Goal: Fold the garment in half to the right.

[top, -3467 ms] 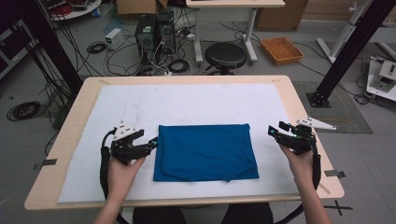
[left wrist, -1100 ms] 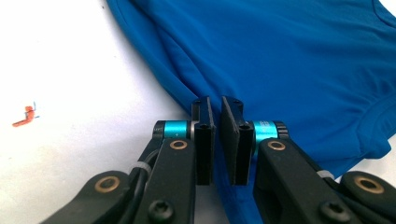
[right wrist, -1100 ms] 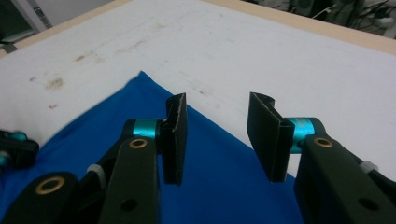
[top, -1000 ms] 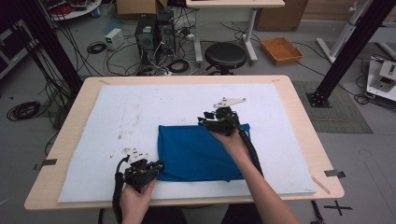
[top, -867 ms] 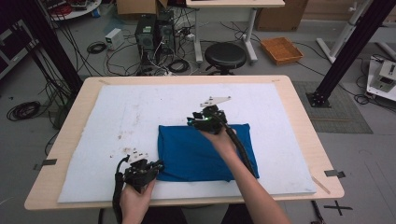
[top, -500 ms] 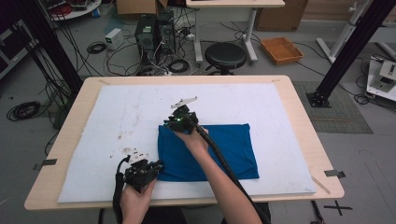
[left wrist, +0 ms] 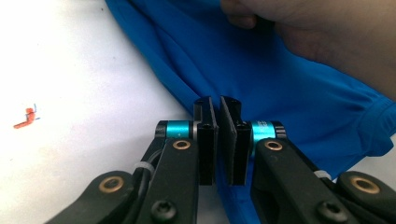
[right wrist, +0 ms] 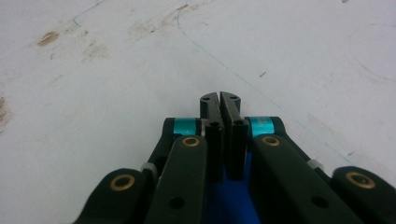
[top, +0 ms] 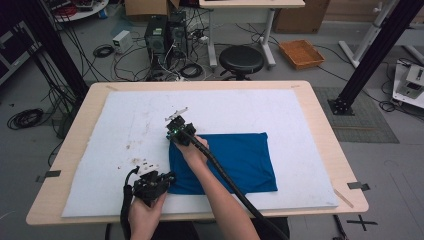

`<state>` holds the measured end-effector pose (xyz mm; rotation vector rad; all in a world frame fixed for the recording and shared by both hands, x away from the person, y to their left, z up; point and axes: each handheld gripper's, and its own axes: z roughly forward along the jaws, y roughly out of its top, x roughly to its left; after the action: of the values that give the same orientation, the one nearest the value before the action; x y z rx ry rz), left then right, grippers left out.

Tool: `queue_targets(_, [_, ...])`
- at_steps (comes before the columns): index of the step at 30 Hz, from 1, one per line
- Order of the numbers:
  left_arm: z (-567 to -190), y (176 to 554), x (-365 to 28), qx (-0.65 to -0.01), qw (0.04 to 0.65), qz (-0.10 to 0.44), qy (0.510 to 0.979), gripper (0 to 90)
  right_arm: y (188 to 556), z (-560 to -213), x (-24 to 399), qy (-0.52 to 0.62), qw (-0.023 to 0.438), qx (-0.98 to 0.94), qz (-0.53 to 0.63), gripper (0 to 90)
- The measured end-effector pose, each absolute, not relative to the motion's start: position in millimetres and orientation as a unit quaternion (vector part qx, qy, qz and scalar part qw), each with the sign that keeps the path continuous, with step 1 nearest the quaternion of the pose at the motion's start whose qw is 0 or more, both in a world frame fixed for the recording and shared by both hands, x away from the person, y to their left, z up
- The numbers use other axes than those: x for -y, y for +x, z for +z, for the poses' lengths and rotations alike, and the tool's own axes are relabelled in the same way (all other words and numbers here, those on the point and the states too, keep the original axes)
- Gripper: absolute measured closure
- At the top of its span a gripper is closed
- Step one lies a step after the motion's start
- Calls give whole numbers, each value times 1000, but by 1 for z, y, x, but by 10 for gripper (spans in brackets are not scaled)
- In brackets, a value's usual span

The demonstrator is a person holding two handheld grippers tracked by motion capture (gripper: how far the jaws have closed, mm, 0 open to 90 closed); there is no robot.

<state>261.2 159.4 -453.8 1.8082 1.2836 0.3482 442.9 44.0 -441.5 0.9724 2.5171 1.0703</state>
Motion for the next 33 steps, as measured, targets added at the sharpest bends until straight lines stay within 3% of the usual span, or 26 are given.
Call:
queue_targets(15, [-438,255,-146,-482,452,152,735,854,443,-403,-10,335,109,-832,429,895])
queue_targets(21, [-419,253,-122,-443,461,160,752,854,444,-390,22,349,101,-816,449,897])
queue_targets(33, [-403,265,-55,-390,493,109,770,872,442,-368,97,353,113,-808,458,897])
